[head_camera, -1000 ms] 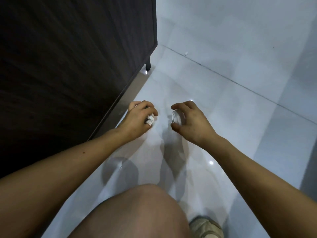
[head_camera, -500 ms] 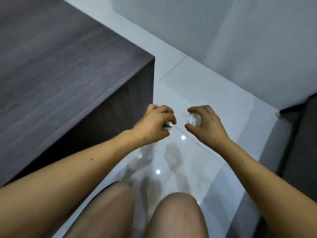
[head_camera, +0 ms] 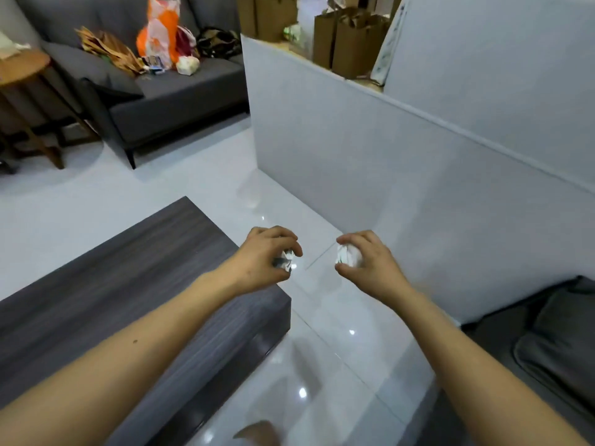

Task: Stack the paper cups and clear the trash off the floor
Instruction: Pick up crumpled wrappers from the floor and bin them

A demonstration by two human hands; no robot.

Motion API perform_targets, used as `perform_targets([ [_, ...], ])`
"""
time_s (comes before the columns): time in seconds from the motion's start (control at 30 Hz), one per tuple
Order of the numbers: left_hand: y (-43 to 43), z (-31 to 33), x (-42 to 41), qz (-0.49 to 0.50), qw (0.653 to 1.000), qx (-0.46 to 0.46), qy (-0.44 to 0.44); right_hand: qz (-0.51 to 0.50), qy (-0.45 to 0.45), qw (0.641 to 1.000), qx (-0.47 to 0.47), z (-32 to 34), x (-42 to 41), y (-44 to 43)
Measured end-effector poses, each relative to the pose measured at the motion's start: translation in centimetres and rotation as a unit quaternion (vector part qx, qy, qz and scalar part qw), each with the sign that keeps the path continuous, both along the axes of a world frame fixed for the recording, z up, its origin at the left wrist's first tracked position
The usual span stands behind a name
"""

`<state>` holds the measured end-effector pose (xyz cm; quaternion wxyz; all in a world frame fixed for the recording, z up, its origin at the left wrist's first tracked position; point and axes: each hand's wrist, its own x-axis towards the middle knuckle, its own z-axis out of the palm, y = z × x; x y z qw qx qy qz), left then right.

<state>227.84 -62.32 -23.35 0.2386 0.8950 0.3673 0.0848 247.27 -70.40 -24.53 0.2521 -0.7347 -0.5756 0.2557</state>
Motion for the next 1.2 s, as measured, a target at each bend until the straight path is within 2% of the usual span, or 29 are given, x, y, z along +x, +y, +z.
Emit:
perform_targets([
  [0.13,1.1,5.3,0.4,0.039,0.999,-0.013,-0.024,0.043,0.005,0.999,0.029,5.6,0.3,2.8],
  [0.23,2.9,7.2,1.5,0.075,0.996,-0.018,-0.043,0.085,0.017,0.996,0.027,7.3,1.7,5.3],
  [0.4,8.4,7.6,4.6,0.116,0.991,-0.030,-0.061,0.143,0.016,0.990,0.012,6.8,5.1,12.3],
  [0.6,15.3,8.4,9.6,0.214,0.968,-0.052,-0.119,0.162,0.042,0.986,0.025,6.3,8.9,21.0],
  [0.73,18.5,9.5,10.9,0.249,0.961,-0.066,-0.106,0.206,0.052,0.977,0.019,6.0,10.7,25.9],
  [0.9,20.6,10.8,10.4,0.376,0.917,-0.035,-0.128,0.315,0.046,0.948,0.010,7.1,11.0,32.8],
  [1.1,23.3,10.6,9.8,0.495,0.856,0.008,-0.152,0.473,0.034,0.879,0.051,9.2,7.5,41.7],
  [1.2,25.6,9.8,9.1,0.533,0.832,-0.006,-0.158,0.504,0.034,0.862,0.044,8.8,5.7,45.5],
])
